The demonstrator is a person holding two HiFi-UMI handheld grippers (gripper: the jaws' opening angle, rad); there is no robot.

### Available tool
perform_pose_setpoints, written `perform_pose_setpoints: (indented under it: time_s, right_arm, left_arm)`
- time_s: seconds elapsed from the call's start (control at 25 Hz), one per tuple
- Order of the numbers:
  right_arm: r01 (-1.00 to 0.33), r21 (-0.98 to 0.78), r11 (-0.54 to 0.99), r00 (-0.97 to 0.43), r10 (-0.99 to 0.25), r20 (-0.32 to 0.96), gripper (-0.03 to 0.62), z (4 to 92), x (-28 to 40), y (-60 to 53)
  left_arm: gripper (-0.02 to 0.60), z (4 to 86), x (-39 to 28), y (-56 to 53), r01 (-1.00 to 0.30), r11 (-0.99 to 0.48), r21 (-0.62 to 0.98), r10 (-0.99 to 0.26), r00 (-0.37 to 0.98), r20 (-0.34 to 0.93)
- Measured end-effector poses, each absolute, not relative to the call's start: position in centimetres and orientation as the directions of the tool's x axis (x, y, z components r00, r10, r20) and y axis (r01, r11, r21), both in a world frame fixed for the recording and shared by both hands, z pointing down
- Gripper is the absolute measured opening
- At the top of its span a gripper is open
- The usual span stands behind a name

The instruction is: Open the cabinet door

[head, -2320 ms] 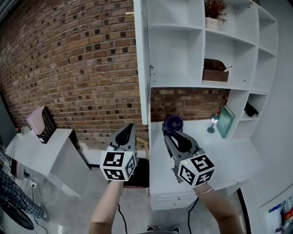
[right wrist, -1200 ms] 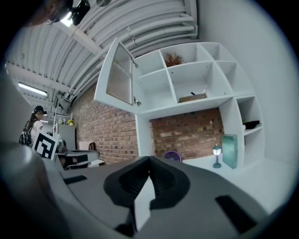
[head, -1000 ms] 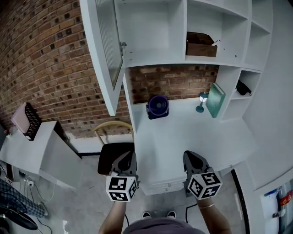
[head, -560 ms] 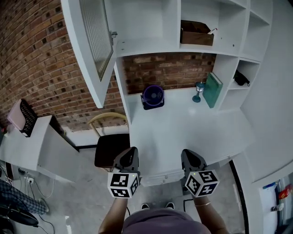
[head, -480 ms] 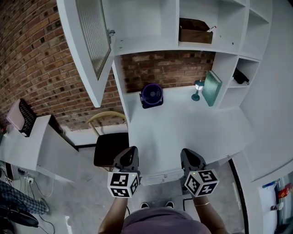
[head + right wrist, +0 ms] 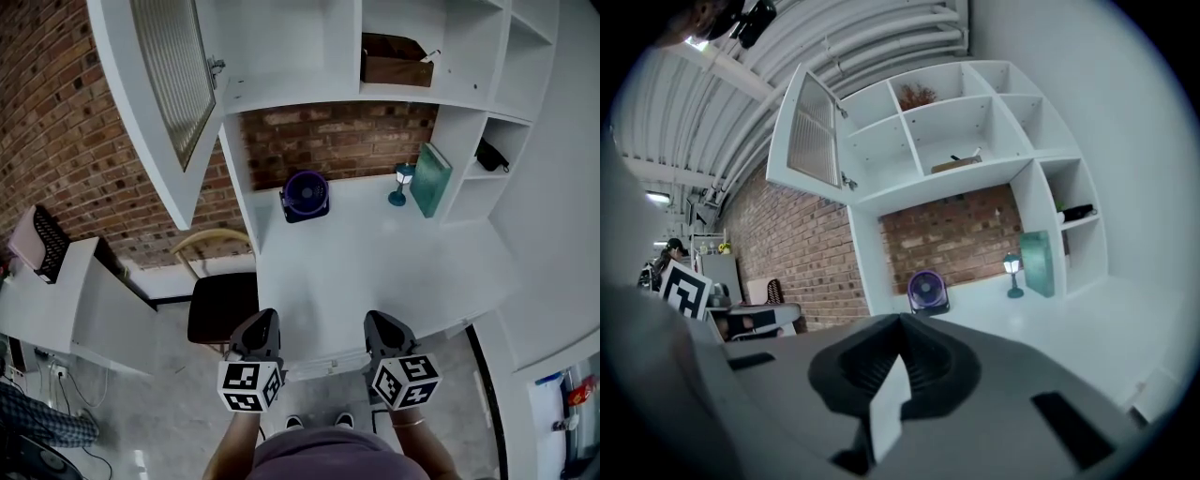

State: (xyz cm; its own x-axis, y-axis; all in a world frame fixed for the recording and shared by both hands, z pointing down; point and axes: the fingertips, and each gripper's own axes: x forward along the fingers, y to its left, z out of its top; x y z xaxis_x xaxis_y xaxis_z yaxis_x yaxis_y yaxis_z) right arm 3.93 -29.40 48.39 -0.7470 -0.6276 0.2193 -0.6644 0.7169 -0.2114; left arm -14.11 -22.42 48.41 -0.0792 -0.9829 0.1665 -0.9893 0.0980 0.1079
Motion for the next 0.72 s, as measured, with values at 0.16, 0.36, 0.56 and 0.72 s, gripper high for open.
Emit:
perform_pose_setpoints:
  time_s: [0.16, 0.36, 0.56, 0.72]
  right_arm:
    - [-0.661, -0.221, 0.717, -0.750, -0.624, 0.221, 0.002, 48.5, 4.0, -29.7]
    - [-0.665, -0.228, 0.711, -0.746, -0.626, 0.227, 0.002, 48.6, 4.6, -29.9]
    - [-0.665, -0.232, 0.710, -0.747, -0.627, 0.221, 0.002, 48.6, 5.2, -29.8]
    - [-0.661, -0.236, 0.712, -0.750, -0.625, 0.216, 0.003, 48.7, 5.7, -29.8]
  left_arm:
    - [0.003, 48.7, -14.5, -22.3, -0.987, 0.114, 0.114, -0.980, -0.093, 0.175]
    - [0.003, 49.2, -14.2, -22.3, -0.986, 0.117, 0.122, -0.978, -0.092, 0.189]
    - [0.003, 49.5, -13.7, -22.3, -0.985, 0.117, 0.128, -0.977, -0.091, 0.195]
    - [0.003, 49.6, -13.3, -22.3, -0.984, 0.120, 0.130, -0.977, -0.094, 0.193]
